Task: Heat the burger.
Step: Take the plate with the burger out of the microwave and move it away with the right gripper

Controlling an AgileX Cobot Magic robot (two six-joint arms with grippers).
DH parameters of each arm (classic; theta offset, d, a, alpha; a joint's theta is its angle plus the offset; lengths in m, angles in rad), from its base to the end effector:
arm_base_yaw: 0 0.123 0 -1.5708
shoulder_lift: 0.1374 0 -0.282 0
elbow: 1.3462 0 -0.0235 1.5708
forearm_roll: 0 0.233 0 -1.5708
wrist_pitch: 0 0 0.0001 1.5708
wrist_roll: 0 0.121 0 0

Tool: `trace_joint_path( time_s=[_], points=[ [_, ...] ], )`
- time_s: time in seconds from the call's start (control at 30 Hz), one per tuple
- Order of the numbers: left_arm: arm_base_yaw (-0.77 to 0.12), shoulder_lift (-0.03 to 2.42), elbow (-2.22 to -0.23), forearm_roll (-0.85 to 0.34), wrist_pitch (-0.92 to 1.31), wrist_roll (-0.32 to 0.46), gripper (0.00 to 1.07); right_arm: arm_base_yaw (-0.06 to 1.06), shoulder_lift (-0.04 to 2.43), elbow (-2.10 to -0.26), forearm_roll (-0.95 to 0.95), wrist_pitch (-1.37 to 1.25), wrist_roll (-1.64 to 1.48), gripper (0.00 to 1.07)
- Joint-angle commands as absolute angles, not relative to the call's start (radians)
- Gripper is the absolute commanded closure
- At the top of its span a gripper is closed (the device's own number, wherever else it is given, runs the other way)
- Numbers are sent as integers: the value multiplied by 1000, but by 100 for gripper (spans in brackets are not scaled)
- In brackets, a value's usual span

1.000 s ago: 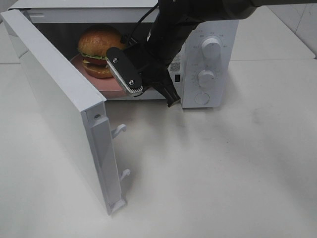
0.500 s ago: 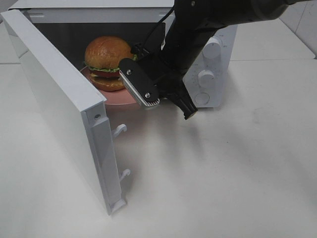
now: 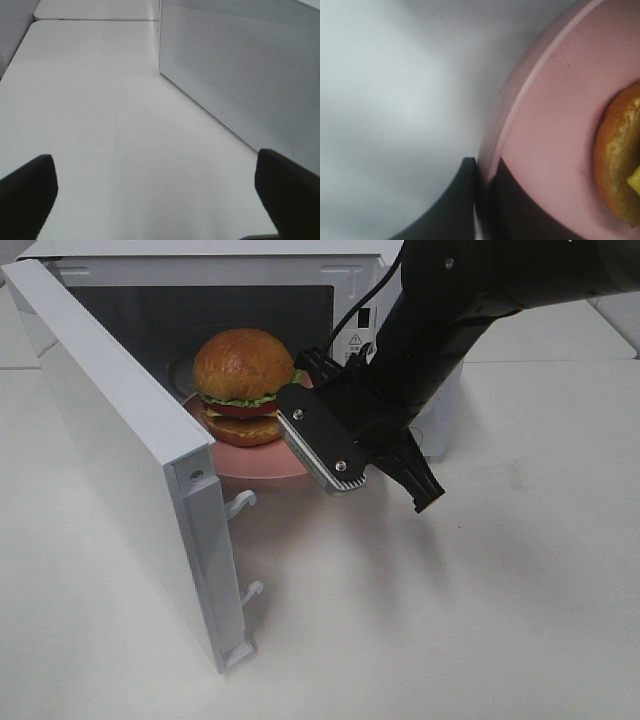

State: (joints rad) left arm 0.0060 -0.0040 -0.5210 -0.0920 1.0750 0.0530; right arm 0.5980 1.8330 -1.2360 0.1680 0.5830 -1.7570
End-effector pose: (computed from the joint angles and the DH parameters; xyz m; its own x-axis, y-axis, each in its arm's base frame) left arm 0.0057 -0.0097 0.2599 -0.4442 0.0064 -0.8959 0.0705 0.9971 -0.0278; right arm 0.3083 0.2235 0.1829 0.6287 -0.7753 -0.0602 -0.7034 -0.5341 -0.4690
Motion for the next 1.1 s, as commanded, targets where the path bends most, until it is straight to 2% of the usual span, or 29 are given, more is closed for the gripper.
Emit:
trace_joint_path(
  time_s=[0.03,0.53,1.1],
  points=[
    [9,-10,-523,-90,1067,47,7,599,1782,-1214,179,511,-1779,107],
    [9,-10,-523,-89,1067,47,7,602,1584,-998,160,397,-1772,107],
    [9,-10,-523,-90,1067,47,7,602,1333,-780,151,383,-1694,106]
  ],
)
